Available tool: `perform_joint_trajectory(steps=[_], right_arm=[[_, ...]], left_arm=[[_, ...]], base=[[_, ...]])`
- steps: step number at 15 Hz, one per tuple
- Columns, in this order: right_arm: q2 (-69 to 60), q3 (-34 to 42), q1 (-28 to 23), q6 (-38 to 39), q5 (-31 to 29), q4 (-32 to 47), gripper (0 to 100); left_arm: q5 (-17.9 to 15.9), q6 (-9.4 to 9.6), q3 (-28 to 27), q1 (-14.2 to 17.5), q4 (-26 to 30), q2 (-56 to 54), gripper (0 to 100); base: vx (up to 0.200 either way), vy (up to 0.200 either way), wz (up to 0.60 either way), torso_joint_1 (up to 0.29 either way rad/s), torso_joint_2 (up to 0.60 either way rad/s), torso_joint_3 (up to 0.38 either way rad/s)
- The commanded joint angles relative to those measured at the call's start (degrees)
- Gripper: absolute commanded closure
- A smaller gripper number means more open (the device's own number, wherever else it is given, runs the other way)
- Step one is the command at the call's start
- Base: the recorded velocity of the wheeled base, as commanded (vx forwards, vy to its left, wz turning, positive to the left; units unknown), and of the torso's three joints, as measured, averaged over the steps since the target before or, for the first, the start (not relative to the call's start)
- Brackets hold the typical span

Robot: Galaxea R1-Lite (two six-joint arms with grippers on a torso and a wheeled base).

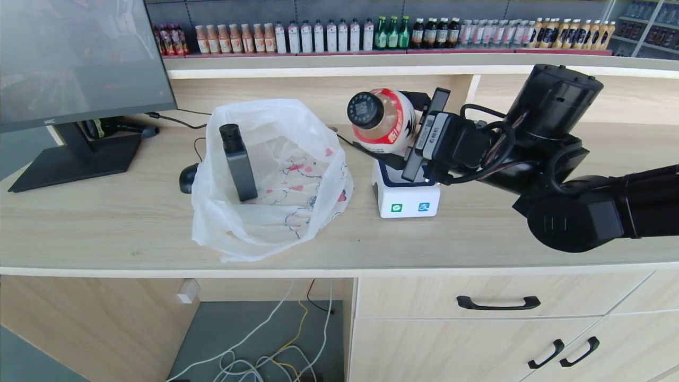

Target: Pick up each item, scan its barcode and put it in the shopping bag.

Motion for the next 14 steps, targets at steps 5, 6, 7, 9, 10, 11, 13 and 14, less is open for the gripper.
perform_joint_trajectory(steps=[5,6,7,9,10,11,13,14], right_arm=[[1.7,-0.6,-5.2,-0.7,5.7,0.2,100],[2.2,-0.5,-5.2,-0.8,6.4,0.2,100],[2.5,-0.5,-5.5,-1.6,7.3,0.2,100],[2.7,-0.3,-6.2,-1.8,8.1,0.2,100],[2.8,-0.3,-6.3,-1.9,9.2,0.2,100],[2.9,-0.3,-6.3,-2.0,9.3,0.2,100],[3.1,-0.3,-6.3,-2.0,9.3,0.2,100],[3.2,-0.3,-6.1,-2.0,9.4,0.2,100]], left_arm=[[0.1,-0.03,0.0,0.0,0.0,0.0,0],[0.1,-0.03,0.0,0.0,0.0,0.0,0],[0.1,0.06,0.0,0.0,0.0,0.0,0],[0.1,-0.03,0.0,0.0,0.0,0.0,0],[0.1,0.06,0.0,0.0,0.0,0.0,0],[0.1,-0.03,0.0,0.0,0.0,0.0,0],[0.1,-0.03,0.0,0.0,0.0,0.0,0],[0.1,0.06,0.0,0.0,0.0,0.0,0]], base=[[0.000,0.000,0.00,0.000,0.00,0.000],[0.000,0.000,0.00,0.000,0.00,0.000],[0.000,0.000,0.00,0.000,0.00,0.000],[0.000,0.000,0.00,0.000,0.00,0.000],[0.000,0.000,0.00,0.000,0.00,0.000],[0.000,0.000,0.00,0.000,0.00,0.000],[0.000,0.000,0.00,0.000,0.00,0.000],[0.000,0.000,0.00,0.000,0.00,0.000]])
